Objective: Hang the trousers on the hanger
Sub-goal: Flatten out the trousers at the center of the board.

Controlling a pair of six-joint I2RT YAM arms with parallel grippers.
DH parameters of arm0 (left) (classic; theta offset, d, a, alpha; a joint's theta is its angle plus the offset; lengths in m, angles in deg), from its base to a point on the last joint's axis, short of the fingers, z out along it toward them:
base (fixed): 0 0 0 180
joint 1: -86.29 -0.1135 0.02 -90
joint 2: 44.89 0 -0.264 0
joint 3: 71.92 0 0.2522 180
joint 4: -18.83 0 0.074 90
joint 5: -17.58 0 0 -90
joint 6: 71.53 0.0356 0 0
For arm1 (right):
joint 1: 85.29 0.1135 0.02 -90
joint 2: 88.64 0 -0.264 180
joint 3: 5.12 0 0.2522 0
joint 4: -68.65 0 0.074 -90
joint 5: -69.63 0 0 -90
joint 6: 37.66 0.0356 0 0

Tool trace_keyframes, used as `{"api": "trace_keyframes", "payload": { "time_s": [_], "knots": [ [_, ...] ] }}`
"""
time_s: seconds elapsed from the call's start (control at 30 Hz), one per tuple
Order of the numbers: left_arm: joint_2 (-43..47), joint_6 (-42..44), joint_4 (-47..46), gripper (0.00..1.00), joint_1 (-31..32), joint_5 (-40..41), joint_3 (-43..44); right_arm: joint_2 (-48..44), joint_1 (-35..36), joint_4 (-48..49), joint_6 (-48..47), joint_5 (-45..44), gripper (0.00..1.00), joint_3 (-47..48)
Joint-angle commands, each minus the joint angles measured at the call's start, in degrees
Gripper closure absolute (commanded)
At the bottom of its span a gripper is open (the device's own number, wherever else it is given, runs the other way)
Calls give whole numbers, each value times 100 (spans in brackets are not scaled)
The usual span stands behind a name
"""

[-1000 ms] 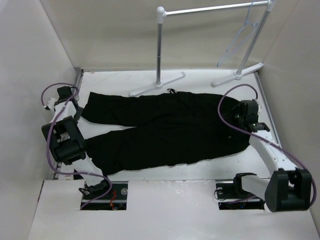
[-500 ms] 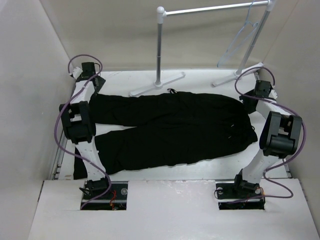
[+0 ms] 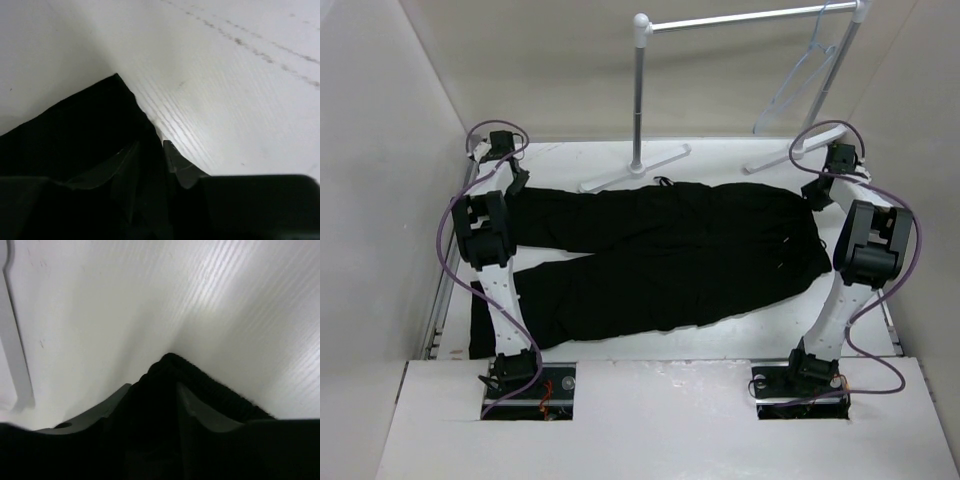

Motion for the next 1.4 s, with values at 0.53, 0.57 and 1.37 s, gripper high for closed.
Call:
{"api": "trace_keyframes", "payload": {
  "time_s": [0.53, 0.57, 1.37],
  "knots": [
    [203, 18, 74, 54, -221, 16, 1227, -715, -27, 681, 459, 134, 57, 298],
    [536, 9, 13, 47, -213, -28, 894, -872, -27, 707, 433, 169, 47, 246],
    [6174, -535, 294, 42, -898, 121, -6721, -6164, 3119, 471, 37, 529, 69, -4297]
  ]
}}
